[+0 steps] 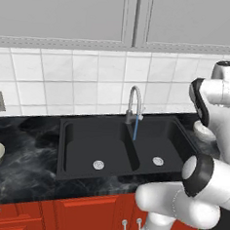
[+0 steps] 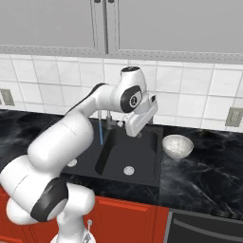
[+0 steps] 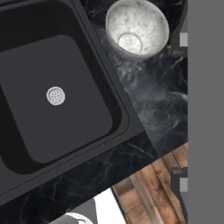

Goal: Rinse each bowl for a few seconds and place them down in the sink or on the counter.

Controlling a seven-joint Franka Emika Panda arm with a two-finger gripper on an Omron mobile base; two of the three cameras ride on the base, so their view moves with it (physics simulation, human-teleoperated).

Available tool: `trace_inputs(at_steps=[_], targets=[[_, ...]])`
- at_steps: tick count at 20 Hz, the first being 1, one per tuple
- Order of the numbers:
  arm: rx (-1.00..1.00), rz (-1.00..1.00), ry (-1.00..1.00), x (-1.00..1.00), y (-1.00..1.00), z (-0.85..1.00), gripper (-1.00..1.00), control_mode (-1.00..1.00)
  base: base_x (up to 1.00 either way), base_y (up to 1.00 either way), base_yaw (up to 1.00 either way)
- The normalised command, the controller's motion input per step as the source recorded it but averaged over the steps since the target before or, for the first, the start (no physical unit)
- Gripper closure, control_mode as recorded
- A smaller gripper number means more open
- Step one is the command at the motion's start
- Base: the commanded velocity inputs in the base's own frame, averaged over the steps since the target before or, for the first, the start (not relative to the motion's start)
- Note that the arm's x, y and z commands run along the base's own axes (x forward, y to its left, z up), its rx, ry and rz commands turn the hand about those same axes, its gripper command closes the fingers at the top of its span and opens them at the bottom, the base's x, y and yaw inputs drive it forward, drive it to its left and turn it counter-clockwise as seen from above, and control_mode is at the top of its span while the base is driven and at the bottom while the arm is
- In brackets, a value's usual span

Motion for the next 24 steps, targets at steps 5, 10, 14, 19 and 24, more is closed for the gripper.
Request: trace_inputs(at_steps=[5,10,14,19,24], targets=[[0.00,0.05,0.02,-0.19,0.50,0.16,-1.00,-1.00,0.00,0.00,0.00],[0.00,0.07,0.02,-0.12,0.49,0.16,-1.00,-1.00,0.00,0.00,0.00],[0.00,0.09,0.01,-0.12,0.49,0.11,-1.00,-1.00,0.00,0.00,0.00],[-0.02,0.08,0.00,-0.13,0.52,0.06,-1.00,-1.00,0.00,0.00,0.00],[-0.02,0.08,0.00,-0.12,0.55,0.02,-1.00,-1.00,0.00,0.00,0.00]])
